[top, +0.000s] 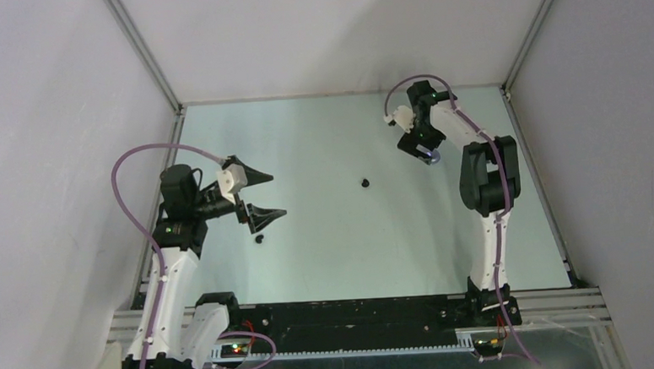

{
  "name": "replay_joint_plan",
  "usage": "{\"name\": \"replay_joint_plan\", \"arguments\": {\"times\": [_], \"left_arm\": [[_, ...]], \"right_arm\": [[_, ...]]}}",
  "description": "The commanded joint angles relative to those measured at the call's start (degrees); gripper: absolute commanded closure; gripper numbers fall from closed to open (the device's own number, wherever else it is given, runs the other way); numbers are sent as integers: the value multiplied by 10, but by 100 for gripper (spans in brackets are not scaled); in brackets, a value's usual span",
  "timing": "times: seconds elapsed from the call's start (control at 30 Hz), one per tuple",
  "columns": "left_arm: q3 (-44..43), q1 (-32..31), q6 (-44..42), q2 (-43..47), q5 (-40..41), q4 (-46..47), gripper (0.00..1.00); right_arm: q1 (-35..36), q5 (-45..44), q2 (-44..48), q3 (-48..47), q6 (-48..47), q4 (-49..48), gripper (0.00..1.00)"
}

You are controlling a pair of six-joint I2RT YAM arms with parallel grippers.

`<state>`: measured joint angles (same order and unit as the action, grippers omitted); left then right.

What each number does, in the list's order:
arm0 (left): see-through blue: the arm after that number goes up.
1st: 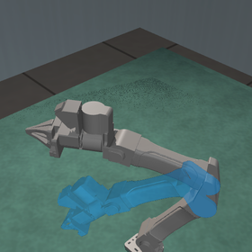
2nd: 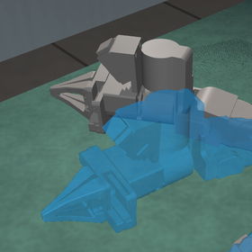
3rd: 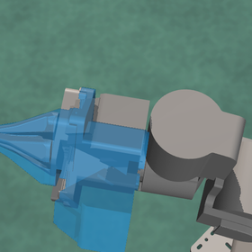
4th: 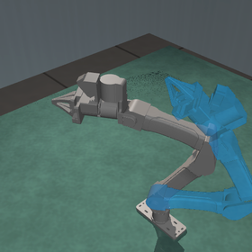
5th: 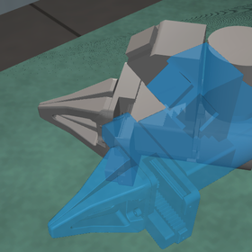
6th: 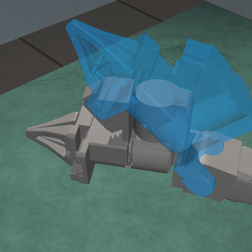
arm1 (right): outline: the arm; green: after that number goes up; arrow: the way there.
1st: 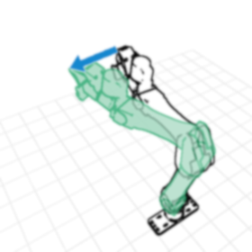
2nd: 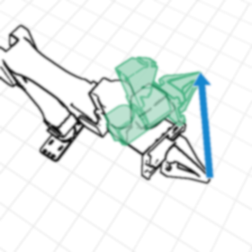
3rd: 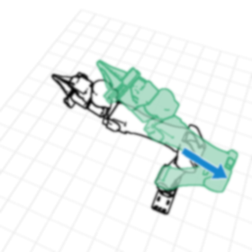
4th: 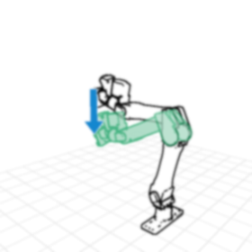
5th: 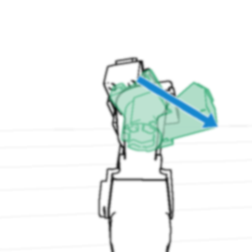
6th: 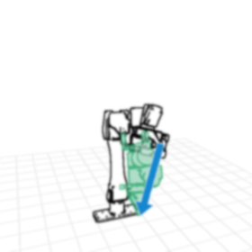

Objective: Insert the wireless bluetooth earbuds into the charging case
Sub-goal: Place the charging case at the center of the board.

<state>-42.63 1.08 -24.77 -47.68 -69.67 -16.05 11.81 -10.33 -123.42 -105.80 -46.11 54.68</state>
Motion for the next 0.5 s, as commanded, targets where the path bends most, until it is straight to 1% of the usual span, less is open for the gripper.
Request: {"name": "replay_joint_plan", "arguments": {"times": [0.0, 0.3, 0.47], "left_arm": [[2, -2, -17, 3, -14, -5, 1], [1, -13, -18, 1, -14, -6, 1], [2, -13, -18, -1, -14, -5, 1]], "right_arm": [[-5, -32, -10, 25, -4, -51, 3], [-22, -57, -40, 32, 5, -110, 3], [-34, -59, -38, 31, 6, -119, 3]]}}
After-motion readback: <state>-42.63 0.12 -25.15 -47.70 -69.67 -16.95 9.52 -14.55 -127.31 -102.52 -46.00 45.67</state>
